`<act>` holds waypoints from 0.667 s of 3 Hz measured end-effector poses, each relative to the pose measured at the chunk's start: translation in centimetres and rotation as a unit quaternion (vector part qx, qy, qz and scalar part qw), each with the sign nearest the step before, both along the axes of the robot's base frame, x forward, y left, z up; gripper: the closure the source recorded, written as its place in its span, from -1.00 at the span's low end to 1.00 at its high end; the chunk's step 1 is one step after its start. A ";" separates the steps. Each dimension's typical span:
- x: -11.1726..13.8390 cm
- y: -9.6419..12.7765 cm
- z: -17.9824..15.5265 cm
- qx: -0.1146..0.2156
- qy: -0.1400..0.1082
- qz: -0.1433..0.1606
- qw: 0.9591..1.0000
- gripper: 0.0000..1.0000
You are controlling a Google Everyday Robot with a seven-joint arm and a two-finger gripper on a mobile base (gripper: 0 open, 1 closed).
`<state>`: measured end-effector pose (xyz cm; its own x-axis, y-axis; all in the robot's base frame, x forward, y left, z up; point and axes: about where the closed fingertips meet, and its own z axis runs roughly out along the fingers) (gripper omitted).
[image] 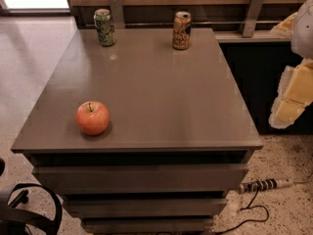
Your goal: Move apple near green can
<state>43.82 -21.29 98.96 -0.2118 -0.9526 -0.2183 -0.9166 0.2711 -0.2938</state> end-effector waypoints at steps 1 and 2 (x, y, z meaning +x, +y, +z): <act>0.0 0.0 0.0 0.000 0.000 0.000 1.000 -1.00; 1.0 0.7 -0.1 0.030 -0.005 0.013 0.999 -1.00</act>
Offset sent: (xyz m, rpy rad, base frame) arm 0.0281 0.0171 -0.0057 0.1657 -0.0071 0.0729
